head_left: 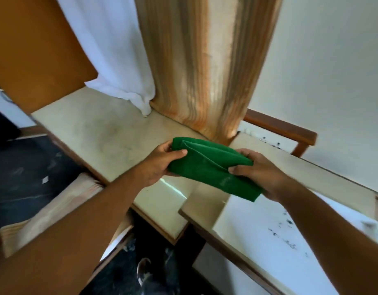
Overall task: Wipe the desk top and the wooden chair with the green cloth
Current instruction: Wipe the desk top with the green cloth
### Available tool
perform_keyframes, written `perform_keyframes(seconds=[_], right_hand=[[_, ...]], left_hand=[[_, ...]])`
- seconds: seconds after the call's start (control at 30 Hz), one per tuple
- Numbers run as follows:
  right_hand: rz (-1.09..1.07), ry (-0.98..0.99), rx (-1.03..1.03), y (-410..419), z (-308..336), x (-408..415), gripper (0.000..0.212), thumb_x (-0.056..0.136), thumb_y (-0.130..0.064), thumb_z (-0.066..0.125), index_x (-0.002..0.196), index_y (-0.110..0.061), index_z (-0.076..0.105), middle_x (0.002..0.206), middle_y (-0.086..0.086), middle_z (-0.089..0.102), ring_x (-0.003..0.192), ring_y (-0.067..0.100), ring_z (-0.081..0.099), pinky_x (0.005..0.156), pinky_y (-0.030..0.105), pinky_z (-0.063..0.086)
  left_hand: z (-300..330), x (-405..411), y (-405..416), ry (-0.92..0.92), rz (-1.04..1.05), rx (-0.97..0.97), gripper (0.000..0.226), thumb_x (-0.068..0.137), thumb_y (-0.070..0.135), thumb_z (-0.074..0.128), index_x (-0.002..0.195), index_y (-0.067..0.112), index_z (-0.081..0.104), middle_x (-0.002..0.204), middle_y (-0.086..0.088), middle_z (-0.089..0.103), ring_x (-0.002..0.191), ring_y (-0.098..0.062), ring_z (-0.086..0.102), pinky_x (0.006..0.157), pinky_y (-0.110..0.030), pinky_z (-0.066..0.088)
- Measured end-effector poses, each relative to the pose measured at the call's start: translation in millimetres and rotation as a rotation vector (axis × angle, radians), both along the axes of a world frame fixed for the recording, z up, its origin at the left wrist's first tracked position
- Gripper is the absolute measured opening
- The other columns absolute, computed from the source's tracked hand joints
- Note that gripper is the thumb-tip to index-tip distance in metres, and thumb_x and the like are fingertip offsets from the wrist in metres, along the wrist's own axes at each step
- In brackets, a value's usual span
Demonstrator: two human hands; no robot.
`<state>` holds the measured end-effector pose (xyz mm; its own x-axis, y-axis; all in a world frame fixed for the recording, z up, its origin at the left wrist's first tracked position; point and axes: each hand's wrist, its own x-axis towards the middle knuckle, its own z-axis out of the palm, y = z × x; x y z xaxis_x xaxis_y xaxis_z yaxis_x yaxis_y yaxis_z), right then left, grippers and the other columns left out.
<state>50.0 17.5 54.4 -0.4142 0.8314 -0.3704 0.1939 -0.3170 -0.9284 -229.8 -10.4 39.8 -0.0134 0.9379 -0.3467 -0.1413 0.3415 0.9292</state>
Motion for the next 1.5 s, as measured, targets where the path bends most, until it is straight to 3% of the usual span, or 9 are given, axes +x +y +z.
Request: perform_keyframes(seconds=[0.23,0.3,0.43,0.63,0.8,1.07,1.33,1.43,1.5], right_hand=[[0.094,-0.233,0.117,1.1,-71.0,-170.4,0.051,0.082,-0.012,0.077,0.127,-0.022,0.057,0.115,0.002,0.067,0.094,0.010,0.065,0.080,0.024,0.055],[0.149,-0.460,0.230,6.1,-91.8,-203.0,0.051,0.086,-0.021,0.072,0.132,-0.021,0.052,0.120,0.003,0.064,0.091,0.009,0.061,0.078,0.019,0.049],[0.425,-1.021,0.625,6.1,-134.9,-245.1,0.074,0.091,-0.042,0.058,0.153,-0.021,0.024,0.155,0.011,0.033,0.130,0.033,0.045,0.103,0.041,0.043],[0.735,-0.970,0.823,17.2,-183.2,-320.8,0.070,0.096,-0.057,0.035,0.156,-0.029,0.013,0.163,0.005,0.006,0.150,0.033,0.013,0.119,0.052,0.009],[0.874,-0.960,0.855,84.6,-213.8,-385.9,0.068,0.096,-0.056,0.033,0.156,-0.027,0.021,0.165,0.005,0.014,0.151,0.035,0.007,0.120,0.053,0.005],[0.597,-1.133,0.864,247.2,-226.5,-511.9,0.062,0.100,-0.049,0.021,0.157,-0.027,0.007,0.167,0.007,0.004,0.151,0.035,0.000,0.120,0.049,0.008],[0.884,-0.867,0.991,73.4,-228.8,-403.7,0.059,0.100,-0.054,0.024,0.156,-0.035,0.019,0.163,0.001,0.021,0.150,0.030,0.012,0.119,0.055,0.016],[0.967,-0.794,1.071,120.7,-229.2,-371.7,0.062,0.092,-0.052,0.045,0.151,-0.032,0.036,0.159,0.004,0.033,0.146,0.034,0.028,0.117,0.056,0.023],[0.740,-0.932,1.050,189.3,-225.1,-380.1,0.061,0.092,-0.049,0.045,0.148,-0.024,0.042,0.154,0.014,0.041,0.141,0.043,0.035,0.113,0.059,0.029]], left_hand=[[-80.4,-142.0,3.3,0.261,0.197,-0.168,0.037,0.093,0.015,0.066,0.127,0.027,0.061,0.117,-0.009,0.067,0.098,-0.025,0.068,0.058,-0.032,0.058],[-100.4,-180.6,18.8,0.313,0.277,-0.159,0.040,0.093,0.019,0.066,0.132,0.021,0.059,0.117,-0.007,0.067,0.103,-0.026,0.067,0.065,-0.033,0.057],[-146.2,-256.0,51.5,0.969,0.235,-0.130,0.053,0.094,0.034,0.058,0.143,0.017,0.049,0.139,-0.010,0.055,0.125,-0.031,0.053,0.097,-0.039,0.045],[-210.0,-341.5,98.4,1.470,0.036,-0.155,0.065,0.098,0.051,0.036,0.155,0.022,0.024,0.164,-0.014,0.017,0.150,-0.035,0.013,0.120,-0.051,0.009],[-239.0,-363.3,111.4,1.493,0.160,-0.143,0.069,0.093,0.061,0.029,0.153,0.027,0.030,0.161,-0.021,0.022,0.148,-0.038,0.019,0.118,-0.054,0.005],[-250.5,-367.1,112.9,1.561,0.174,-0.120,0.068,0.094,0.061,0.030,0.153,0.029,0.027,0.162,-0.019,0.022,0.149,-0.037,0.020,0.118,-0.055,0.007],[-244.4,-365.0,113.5,1.539,0.142,-0.163,0.069,0.094,0.061,0.028,0.154,0.029,0.024,0.163,-0.018,0.020,0.149,-0.036,0.017,0.118,-0.056,0.007],[-244.8,-366.4,113.2,1.542,0.142,-0.159,0.069,0.093,0.062,0.027,0.154,0.029,0.024,0.163,-0.018,0.020,0.149,-0.036,0.018,0.118,-0.055,0.007],[-248.8,-367.3,113.6,1.559,0.154,-0.152,0.069,0.094,0.062,0.027,0.154,0.029,0.024,0.163,-0.018,0.021,0.149,-0.036,0.019,0.118,-0.055,0.008]])
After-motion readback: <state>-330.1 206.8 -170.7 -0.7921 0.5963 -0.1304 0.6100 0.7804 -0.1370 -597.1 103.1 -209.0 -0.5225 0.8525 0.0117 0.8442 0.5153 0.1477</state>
